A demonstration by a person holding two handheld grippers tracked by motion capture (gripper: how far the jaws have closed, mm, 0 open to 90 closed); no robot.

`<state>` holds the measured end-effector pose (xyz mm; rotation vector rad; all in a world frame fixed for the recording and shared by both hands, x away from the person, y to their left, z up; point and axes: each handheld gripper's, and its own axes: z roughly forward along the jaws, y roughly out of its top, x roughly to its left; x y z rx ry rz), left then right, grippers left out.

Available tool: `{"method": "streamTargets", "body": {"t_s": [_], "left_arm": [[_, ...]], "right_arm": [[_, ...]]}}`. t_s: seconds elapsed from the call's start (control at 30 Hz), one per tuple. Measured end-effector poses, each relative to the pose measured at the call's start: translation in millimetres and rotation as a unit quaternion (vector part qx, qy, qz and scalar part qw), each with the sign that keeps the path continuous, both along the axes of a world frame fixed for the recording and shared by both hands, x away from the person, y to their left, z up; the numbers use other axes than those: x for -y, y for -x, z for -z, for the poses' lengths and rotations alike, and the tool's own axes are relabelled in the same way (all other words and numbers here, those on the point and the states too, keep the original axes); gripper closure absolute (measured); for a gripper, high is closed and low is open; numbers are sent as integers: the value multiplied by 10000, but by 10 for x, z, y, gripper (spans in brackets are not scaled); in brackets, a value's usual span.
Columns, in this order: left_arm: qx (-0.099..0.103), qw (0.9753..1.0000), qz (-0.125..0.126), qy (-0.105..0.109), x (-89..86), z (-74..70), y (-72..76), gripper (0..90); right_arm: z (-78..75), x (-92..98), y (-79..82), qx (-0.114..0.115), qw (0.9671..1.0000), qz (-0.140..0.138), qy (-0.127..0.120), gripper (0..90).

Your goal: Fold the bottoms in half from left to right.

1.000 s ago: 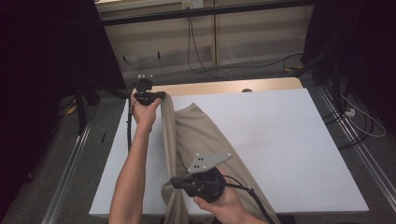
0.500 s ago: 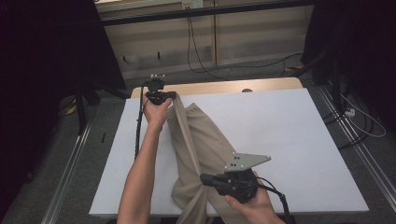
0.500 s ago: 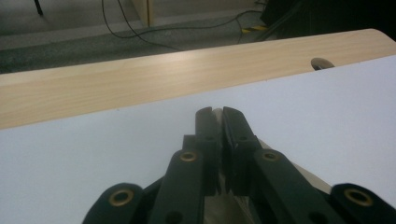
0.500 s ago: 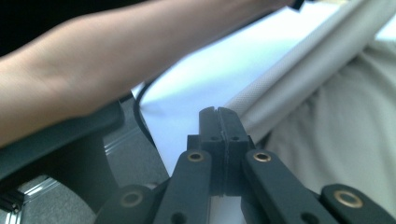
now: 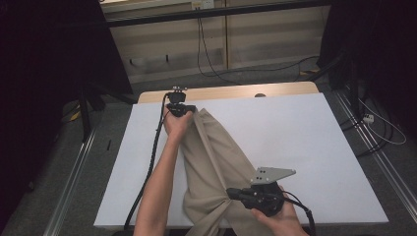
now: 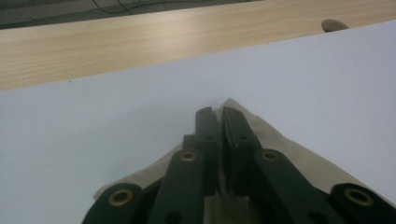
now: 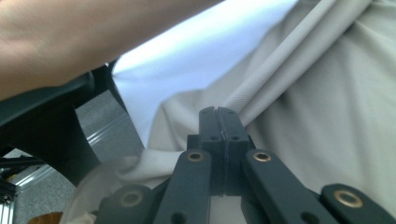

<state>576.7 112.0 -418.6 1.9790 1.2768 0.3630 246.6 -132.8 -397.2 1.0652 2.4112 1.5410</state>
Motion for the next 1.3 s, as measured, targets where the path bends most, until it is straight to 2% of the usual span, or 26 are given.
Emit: {"method": "streamTargets", "body": {"t_s": [0.2, 0.37, 0.4, 0.5, 0.73, 0.83, 0.97, 1.0, 1.07, 1.13, 1.2, 1.3], "left_arm": [[-71, 10000, -46, 9, 90, 106, -47, 858], [-54, 10000, -35, 23, 170, 138, -65, 857], [-66, 10000, -33, 18, 178, 134, -66, 857], [-47, 10000, -44, 24, 215, 134, -79, 857], [-44, 9999, -56, 126, 323, 224, -95, 828], [-74, 9999, -37, 83, 389, 269, -104, 725], [16, 10000, -4, -14, 439, 296, -102, 650], [-20, 10000, 22, -24, 449, 302, -105, 605], [8, 10000, 64, -48, 454, 305, -100, 581], [8, 10000, 41, 24, 464, 308, -90, 520], [79, 10000, 43, -18, 470, 298, -78, 464], [103, 9999, 24, 92, 462, 277, -69, 378]], "right_arm": [[91, 168, -17, -84, 9997, 215, 102, 900], [148, 305, -51, -177, 9995, 257, -104, 900], [158, 335, -69, -244, 9992, 247, -215, 900], [169, 387, -107, -334, 9987, 216, -307, 900], [265, 542, -150, -571, 9976, 340, -207, 900], [304, 591, -158, -596, 9973, 414, -75, 900], [326, 664, -149, -546, 9967, 580, 145, 900], [332, 681, -147, -477, 9966, 617, 248, 900], [344, 712, -153, -483, 9958, 716, 314, 900], [358, 723, -172, -445, 9948, 760, 504, 900], [377, 737, -192, -503, 9933, 870, 575, 900], [365, 787, -211, -550, 9920, 966, 593, 900]]}}
